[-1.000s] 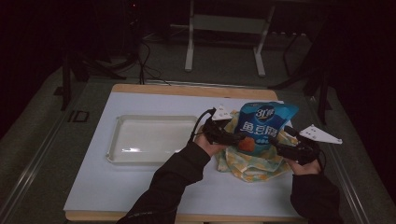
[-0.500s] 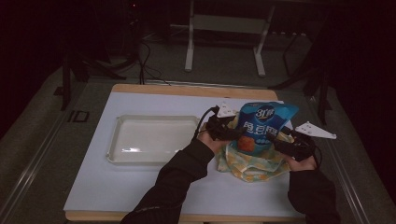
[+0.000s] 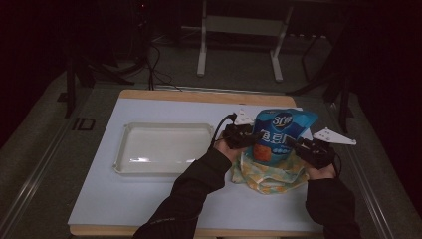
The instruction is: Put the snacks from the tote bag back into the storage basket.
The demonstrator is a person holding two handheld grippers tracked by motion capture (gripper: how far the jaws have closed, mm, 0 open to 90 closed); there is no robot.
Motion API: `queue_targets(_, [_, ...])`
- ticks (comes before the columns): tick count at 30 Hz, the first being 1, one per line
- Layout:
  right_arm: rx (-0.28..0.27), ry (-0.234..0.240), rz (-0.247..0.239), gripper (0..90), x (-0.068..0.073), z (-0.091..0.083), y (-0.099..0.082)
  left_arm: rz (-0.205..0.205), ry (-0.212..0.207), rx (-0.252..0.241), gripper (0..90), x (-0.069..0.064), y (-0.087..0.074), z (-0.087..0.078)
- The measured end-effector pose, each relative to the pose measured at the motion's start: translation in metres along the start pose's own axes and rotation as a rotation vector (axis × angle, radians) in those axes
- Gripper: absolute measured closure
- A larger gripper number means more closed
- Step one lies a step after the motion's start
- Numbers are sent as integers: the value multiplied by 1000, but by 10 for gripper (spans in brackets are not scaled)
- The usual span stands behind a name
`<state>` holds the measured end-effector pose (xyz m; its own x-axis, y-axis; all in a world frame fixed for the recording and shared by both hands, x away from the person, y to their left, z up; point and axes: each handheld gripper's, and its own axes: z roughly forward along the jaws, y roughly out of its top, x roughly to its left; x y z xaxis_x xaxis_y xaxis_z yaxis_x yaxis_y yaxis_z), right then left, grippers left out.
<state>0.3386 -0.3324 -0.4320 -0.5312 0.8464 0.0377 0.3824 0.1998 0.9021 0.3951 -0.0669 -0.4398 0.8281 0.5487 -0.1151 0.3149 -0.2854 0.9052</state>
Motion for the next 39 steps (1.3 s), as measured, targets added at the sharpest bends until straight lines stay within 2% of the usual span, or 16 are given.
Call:
queue_targets(6, [16, -8, -7, 832, 1, 2, 2, -5, -5, 2, 748, 0, 3, 4])
queue_targets(11, [20, -11, -16, 867, 2, 4, 3, -13, -9, 1, 800, 0, 3, 4])
queue_targets(19, [28, -15, -14, 880, 5, 5, 5, -6, 9, 31, 870, -1, 8, 4])
queue_targets(22, [26, -14, -14, 882, 6, 3, 7, -21, 0, 32, 875, -1, 10, 3])
queue_targets(32, [13, -19, -34, 883, 9, -5, 16, -15, 6, 38, 881, -6, 23, -4])
queue_targets(39, [-4, -24, -33, 884, 10, -16, 27, -2, 8, 34, 884, -13, 39, -11])
